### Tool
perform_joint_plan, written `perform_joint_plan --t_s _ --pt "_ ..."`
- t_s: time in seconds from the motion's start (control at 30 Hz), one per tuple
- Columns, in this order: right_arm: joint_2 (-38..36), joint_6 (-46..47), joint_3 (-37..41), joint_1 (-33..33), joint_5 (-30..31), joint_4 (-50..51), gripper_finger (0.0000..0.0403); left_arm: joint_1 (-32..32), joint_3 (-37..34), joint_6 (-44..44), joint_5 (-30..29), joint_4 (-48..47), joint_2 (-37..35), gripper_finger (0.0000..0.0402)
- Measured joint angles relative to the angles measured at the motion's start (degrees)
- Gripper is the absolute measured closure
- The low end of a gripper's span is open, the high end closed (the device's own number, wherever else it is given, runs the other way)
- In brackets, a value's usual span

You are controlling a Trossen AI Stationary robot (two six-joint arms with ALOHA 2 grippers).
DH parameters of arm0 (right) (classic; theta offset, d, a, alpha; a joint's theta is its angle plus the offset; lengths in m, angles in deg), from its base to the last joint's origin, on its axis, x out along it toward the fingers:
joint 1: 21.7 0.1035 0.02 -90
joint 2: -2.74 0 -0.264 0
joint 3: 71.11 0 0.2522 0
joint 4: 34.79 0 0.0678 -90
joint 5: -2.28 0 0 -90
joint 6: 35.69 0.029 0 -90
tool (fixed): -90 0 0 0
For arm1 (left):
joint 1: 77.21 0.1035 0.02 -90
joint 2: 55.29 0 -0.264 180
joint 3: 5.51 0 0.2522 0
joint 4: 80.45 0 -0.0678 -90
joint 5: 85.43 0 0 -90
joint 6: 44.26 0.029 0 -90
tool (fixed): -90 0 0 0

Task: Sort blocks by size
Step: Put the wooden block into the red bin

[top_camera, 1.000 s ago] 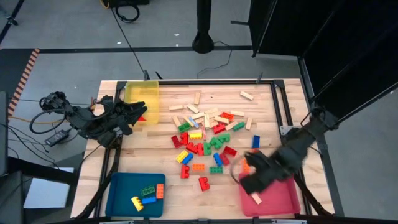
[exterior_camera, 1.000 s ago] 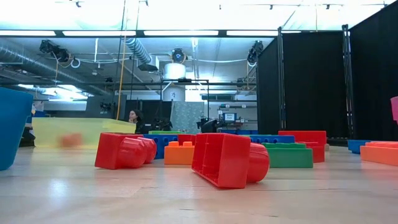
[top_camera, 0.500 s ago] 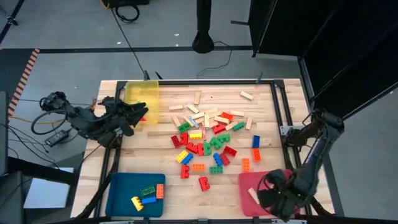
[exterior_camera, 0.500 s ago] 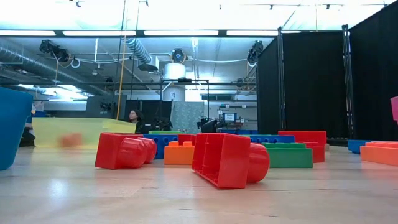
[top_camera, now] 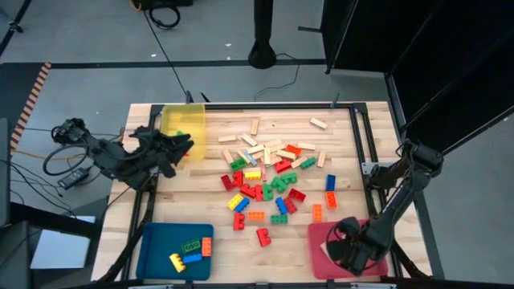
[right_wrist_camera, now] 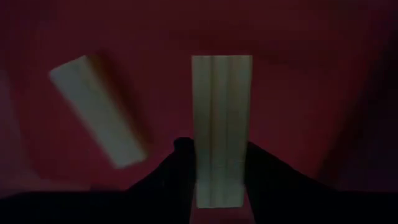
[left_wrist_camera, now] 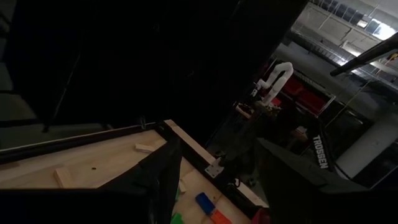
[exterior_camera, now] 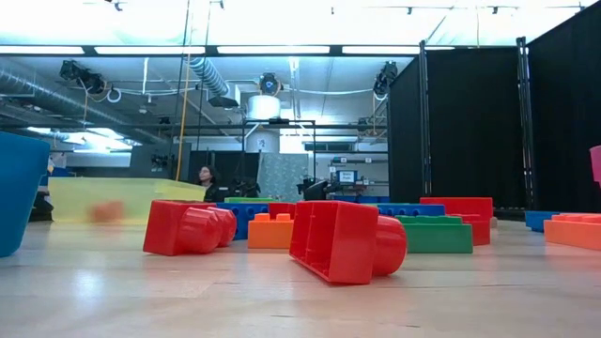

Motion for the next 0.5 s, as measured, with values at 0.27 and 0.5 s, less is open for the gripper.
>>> perform_joint_plan --t_s 0.27,0.5 --pt "0.0 -1.44 4.67 -0.56 0.0 -7.75 0.0261 0.0 0.0 0.4 0.0 0.0 0.37 0.0193" --pt "-0.02 -4.9 -0.97 -1.19 4.64 -5.12 0.0233 0.02 0.0 9.15 10.36 -0.05 0.79 0.0193"
